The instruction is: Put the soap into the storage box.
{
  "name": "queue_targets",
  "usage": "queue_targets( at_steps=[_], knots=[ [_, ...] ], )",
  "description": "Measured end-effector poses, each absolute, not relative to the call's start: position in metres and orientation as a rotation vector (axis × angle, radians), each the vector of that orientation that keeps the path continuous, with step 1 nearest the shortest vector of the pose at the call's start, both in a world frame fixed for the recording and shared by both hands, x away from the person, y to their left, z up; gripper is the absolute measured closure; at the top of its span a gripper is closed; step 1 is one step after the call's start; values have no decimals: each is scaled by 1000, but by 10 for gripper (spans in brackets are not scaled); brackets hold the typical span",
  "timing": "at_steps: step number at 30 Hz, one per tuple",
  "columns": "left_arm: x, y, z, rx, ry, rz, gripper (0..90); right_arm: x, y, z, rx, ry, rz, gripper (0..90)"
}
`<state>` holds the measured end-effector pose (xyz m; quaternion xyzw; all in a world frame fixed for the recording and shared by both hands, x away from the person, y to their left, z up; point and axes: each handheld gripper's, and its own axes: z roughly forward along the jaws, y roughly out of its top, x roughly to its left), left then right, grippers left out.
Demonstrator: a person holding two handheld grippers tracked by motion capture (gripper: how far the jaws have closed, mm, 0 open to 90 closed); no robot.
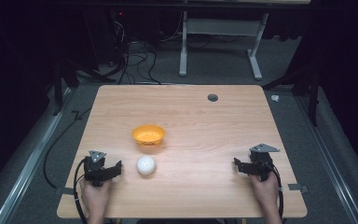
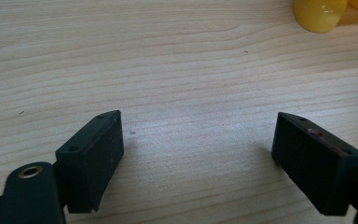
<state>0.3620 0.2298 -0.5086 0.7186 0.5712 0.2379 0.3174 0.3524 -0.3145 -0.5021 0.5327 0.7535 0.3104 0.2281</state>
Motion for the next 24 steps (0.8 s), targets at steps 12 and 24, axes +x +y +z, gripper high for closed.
queue_targets(
  at_steps=[12,24],
  knots=[
    [362,230,-509,1891,1503,626,172,352,-314,-502,1467,2075,855,205],
    [362,230,-509,1887,1509,626,172,352,-314,-502,1469,2074,854,206]
  ],
)
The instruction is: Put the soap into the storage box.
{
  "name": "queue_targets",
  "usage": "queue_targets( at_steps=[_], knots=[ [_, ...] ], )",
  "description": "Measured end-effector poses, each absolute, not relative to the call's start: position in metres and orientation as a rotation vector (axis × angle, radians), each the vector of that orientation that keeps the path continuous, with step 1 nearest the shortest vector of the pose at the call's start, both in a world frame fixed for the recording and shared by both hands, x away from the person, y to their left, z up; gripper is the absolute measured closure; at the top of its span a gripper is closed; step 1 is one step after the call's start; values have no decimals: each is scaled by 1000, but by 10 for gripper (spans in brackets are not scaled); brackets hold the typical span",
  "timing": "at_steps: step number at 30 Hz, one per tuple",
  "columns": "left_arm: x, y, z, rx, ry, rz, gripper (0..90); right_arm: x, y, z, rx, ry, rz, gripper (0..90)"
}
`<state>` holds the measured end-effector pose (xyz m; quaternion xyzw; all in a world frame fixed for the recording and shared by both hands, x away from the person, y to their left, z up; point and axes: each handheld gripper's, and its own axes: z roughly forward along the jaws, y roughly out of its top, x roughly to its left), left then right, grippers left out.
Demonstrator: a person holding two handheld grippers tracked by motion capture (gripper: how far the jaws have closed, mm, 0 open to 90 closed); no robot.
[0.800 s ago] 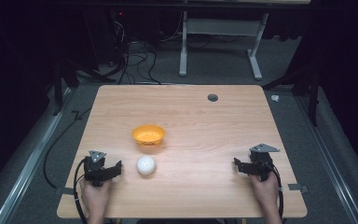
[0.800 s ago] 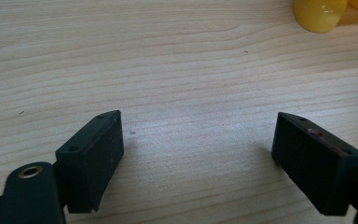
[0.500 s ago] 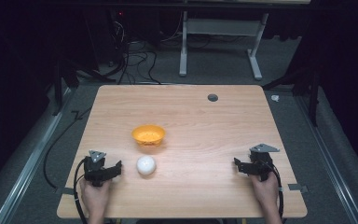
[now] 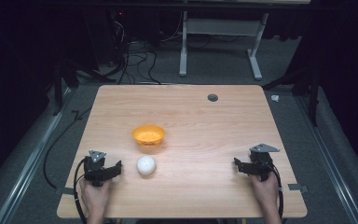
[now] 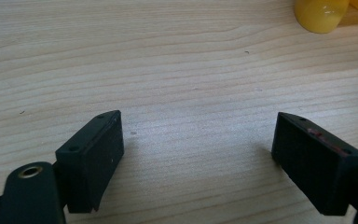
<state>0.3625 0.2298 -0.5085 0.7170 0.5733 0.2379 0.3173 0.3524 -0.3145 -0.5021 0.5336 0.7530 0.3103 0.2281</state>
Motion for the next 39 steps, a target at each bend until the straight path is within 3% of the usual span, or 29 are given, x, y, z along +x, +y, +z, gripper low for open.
queue_targets(
  at_steps=[39],
  knots=[
    [360,231,-501,1873,1461,570,155,352,-315,-502,1464,2077,852,204]
  ],
)
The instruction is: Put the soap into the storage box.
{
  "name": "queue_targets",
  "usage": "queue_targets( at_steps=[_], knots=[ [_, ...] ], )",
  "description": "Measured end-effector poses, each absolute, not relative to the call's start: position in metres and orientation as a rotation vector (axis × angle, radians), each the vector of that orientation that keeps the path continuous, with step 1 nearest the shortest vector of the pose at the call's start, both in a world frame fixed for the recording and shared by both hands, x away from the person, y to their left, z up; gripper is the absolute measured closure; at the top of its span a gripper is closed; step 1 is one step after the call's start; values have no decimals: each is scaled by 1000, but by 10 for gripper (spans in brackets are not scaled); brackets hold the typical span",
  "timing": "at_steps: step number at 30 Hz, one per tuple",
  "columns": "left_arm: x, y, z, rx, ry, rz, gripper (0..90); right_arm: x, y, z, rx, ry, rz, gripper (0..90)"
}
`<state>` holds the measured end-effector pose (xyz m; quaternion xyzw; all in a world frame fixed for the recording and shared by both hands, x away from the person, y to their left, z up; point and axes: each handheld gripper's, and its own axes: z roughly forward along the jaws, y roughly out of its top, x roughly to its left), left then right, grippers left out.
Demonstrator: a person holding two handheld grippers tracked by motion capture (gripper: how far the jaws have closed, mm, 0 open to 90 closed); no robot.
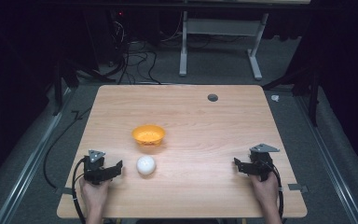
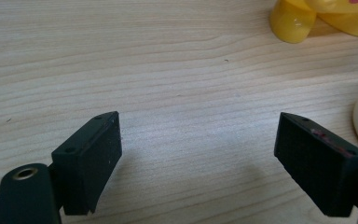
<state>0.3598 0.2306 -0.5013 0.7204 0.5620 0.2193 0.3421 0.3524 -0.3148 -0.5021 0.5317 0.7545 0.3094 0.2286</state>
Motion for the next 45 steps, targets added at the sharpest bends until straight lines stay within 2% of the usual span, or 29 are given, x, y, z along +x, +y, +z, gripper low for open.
queue_targets(
  at_steps=[17,25,45],
  knots=[
    [352,226,-486,1872,1370,549,154,352,-315,-502,1464,2075,854,204],
    [349,217,-470,1877,1299,523,150,352,-315,-502,1463,2076,854,204],
    [346,187,-464,1947,1177,463,144,352,-315,-502,1458,2080,855,204]
  ],
)
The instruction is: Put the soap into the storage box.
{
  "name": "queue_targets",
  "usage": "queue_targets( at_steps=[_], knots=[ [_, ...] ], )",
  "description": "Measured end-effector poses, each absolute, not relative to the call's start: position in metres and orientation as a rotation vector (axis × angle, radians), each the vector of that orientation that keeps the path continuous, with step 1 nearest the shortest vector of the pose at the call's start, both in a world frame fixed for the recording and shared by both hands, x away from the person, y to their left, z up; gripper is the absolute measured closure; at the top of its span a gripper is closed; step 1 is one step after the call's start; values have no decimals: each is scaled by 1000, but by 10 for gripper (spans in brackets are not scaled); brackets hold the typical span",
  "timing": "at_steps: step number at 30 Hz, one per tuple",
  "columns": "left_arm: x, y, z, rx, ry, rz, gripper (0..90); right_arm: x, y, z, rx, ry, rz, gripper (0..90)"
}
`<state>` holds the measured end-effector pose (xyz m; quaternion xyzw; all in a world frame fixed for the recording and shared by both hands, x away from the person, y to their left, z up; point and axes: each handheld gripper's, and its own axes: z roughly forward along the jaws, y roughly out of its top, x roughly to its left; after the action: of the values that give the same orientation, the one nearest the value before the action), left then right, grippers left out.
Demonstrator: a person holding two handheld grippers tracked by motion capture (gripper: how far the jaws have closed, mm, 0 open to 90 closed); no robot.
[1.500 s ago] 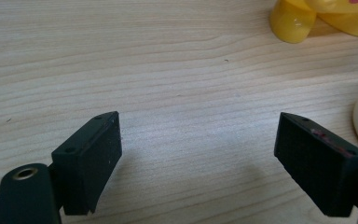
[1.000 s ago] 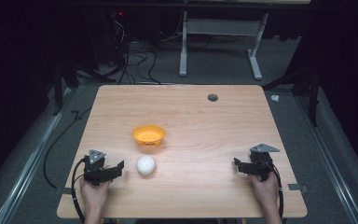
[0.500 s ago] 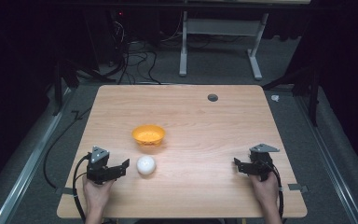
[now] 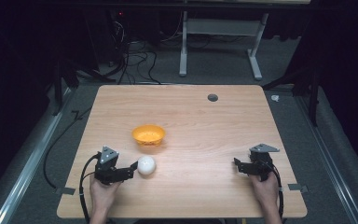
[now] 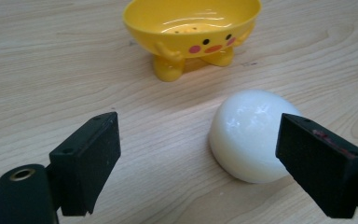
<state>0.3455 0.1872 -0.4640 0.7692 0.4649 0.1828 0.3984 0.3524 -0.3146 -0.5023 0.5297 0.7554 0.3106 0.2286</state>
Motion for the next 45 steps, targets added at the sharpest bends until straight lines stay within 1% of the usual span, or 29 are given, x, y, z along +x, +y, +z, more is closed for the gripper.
queue_targets(
  at_steps=[8,27,36,45],
  knots=[
    [347,169,-466,2008,1112,438,134,352,-315,-502,1458,2080,856,204],
    [353,145,-475,2065,1074,408,128,352,-315,-502,1456,2083,856,204],
    [356,131,-484,2132,1064,439,123,352,-315,-502,1455,2083,856,204],
    [359,127,-489,2150,1072,440,122,352,-315,-502,1456,2082,855,204]
  ],
)
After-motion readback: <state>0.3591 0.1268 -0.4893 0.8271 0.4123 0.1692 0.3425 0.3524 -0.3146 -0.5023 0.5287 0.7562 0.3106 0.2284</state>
